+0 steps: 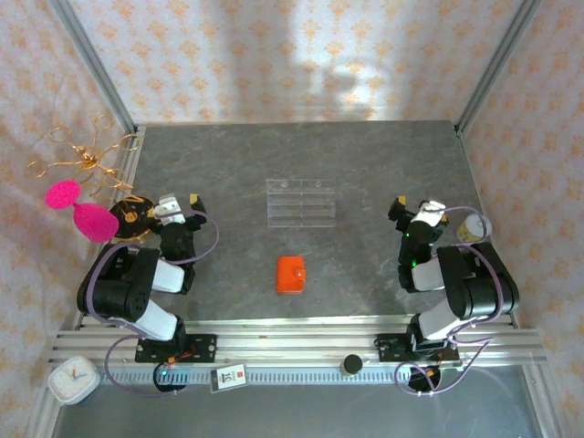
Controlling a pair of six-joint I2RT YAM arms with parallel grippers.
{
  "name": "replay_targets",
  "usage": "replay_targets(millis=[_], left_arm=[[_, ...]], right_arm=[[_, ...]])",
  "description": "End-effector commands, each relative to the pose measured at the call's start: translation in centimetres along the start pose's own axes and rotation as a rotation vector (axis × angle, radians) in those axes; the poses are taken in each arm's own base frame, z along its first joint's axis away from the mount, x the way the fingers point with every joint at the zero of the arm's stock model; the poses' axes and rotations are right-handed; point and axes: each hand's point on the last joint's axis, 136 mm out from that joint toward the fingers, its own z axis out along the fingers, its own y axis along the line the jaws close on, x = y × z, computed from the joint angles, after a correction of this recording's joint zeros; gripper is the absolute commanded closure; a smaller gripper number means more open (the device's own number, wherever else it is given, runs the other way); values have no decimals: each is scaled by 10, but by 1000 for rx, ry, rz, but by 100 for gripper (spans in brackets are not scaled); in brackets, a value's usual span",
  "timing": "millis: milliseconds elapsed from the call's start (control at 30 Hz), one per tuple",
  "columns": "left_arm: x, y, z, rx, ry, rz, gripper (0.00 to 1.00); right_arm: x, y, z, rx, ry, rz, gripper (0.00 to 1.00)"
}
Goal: Take the credit cards out of the card holder
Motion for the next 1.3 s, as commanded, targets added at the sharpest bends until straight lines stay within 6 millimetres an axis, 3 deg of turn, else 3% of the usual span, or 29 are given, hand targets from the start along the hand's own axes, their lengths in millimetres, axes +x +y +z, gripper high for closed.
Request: replay_targets(millis=[0,1133,1267], left_arm=[[-5,2,0,2,-24,-6,1],[-5,1,0,7,-23,-7,1],[-13,4,-3,-11,-37,-13,1]], right_arm=[[-13,-4,1,24,-46,26,0],[-12,-4,2,25,-43,26,0],[-17,-5,0,31,-57,29,0]])
